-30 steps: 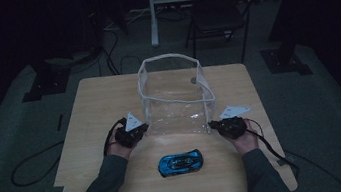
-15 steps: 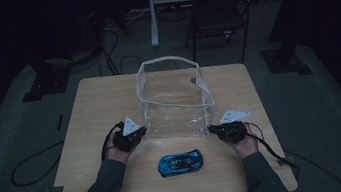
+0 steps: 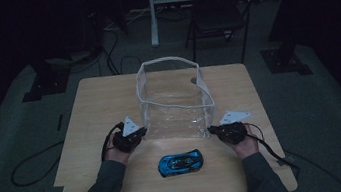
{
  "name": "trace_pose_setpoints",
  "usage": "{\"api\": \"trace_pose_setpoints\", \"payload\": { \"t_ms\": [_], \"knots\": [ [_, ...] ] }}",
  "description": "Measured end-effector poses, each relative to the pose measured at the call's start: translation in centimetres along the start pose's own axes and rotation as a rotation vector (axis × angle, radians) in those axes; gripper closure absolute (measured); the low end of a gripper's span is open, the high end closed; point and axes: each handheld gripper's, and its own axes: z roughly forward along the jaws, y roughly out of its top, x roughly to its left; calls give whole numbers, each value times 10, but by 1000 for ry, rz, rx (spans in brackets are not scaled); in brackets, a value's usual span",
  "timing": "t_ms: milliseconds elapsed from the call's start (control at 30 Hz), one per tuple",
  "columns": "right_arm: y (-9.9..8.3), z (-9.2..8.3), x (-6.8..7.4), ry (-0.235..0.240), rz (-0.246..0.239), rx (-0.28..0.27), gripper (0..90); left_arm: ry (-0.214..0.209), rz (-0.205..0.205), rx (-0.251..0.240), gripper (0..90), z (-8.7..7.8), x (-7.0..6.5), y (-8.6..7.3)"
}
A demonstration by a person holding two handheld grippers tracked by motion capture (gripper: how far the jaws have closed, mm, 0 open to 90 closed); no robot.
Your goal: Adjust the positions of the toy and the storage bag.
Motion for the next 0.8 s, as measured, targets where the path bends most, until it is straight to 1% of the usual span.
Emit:
{"api": "trace_pose_setpoints", "payload": {
  "t_ms": [67,100,133,167,200,267,333,400,467,600,700,733,800],
  "knots": [
    [0,0,0,0,1,1,870,0,-2,0,870,0,0,0],
    [0,0,0,0,2,1,859,-6,-5,-2,854,0,0,0],
    [0,-1,0,1,3,-4,822,-10,-8,-4,804,0,0,0],
    [0,-2,-1,9,8,-14,756,-16,-8,-4,752,-1,-1,0],
    [1,-4,-1,17,18,-24,709,-19,-8,-4,708,-2,-1,-1],
    [1,-7,1,11,14,-25,656,-24,-8,1,654,-5,-1,-2],
    [-1,-10,5,5,3,-15,613,-19,-10,3,596,-9,-1,-3],
    [-4,-14,8,-5,-3,-6,592,-18,-19,-2,569,-16,-1,-6],
    [-8,-20,11,-13,-3,0,588,-13,-21,-1,551,-23,-1,-9],
    [-11,-30,21,-11,-15,-17,602,-17,-18,-10,533,-34,-6,-15],
    [-13,-33,30,15,-32,-33,639,-31,-9,-15,527,-38,-13,-19],
    [-13,-33,34,24,-31,-35,647,-35,-7,-20,526,-39,-15,-19],
    [-13,-32,39,23,-46,-25,669,-49,-3,-25,520,-41,-20,-20]
  ]
}}
